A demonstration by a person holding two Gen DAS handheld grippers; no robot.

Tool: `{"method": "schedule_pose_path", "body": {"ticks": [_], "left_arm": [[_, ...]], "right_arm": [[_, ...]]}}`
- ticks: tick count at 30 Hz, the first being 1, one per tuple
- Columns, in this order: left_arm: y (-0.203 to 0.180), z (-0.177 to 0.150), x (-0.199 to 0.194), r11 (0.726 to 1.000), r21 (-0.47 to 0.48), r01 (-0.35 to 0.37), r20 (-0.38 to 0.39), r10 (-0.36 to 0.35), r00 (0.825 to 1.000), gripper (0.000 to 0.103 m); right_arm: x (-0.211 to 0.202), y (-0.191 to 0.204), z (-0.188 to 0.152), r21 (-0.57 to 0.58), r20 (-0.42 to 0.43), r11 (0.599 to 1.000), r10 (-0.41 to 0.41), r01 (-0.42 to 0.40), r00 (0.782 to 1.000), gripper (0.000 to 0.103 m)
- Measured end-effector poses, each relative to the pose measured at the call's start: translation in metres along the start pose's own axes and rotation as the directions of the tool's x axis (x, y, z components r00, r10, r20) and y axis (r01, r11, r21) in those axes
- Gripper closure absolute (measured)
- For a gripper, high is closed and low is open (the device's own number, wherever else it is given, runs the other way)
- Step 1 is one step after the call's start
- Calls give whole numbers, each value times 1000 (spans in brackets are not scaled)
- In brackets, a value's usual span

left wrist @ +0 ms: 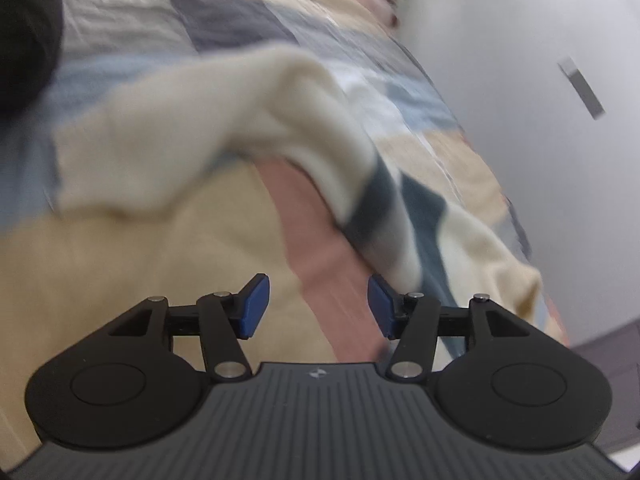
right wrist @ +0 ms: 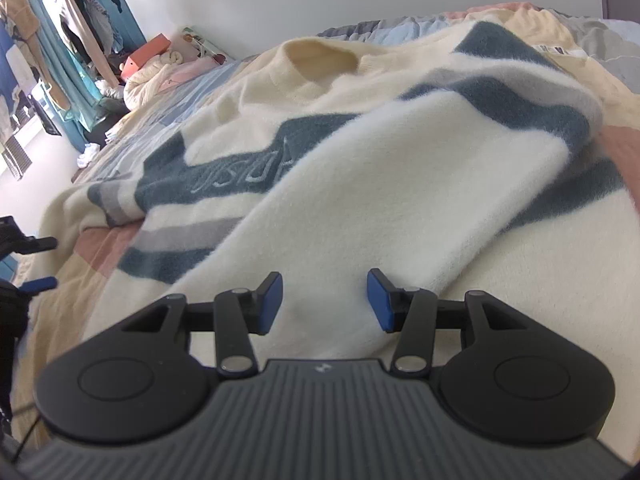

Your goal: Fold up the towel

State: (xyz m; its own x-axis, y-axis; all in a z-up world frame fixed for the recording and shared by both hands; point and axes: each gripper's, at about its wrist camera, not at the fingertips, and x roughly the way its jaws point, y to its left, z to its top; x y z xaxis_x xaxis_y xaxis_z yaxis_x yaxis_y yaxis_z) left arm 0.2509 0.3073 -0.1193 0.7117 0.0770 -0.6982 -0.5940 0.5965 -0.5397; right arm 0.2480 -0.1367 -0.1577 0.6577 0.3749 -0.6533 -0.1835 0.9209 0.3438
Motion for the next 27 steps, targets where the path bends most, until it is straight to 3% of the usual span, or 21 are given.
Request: {"method": "schedule_pose_path", "body": {"ticks": [3,6,8,9,14,17,19,24,26,27], "left_arm": [[8,28,-3,993,56,-100,66,96,993,41],[22,48,-4,963,143,-228,159,205,966,41],[40,53,-8,950,113,-292,217,263,940,41],[48,54,-7,946,78,-313,220,290,931,41],[75,51,0,941,-29,-338,152,338,929,41],[76,52,2,913,-45,-406,153,408,900,31],[83,49,3,899,-74,-431,146,437,887,30],[103,55,22,924,-138,-357,98,371,923,31],[103,53,25,926,-118,-360,97,371,924,32],[100,51,25,929,-90,-360,105,368,924,39]], "right_arm": [[0,-2,1,14,0,1000,7,-7,1000,54],[0,-3,2,30,0,999,16,-16,1000,54],[0,-5,2,49,0,999,22,-22,1000,54],[0,-6,2,61,0,998,26,-26,1000,52],[-1,-6,1,97,0,994,41,-41,999,52],[-2,-6,0,104,-1,994,47,-46,999,52],[-3,-7,-1,117,0,992,53,-53,999,52],[-4,-9,-1,139,-1,988,63,-62,998,52],[-4,-9,-1,143,-1,988,64,-63,998,52],[-4,-9,0,146,-2,987,65,-64,998,52]]}}
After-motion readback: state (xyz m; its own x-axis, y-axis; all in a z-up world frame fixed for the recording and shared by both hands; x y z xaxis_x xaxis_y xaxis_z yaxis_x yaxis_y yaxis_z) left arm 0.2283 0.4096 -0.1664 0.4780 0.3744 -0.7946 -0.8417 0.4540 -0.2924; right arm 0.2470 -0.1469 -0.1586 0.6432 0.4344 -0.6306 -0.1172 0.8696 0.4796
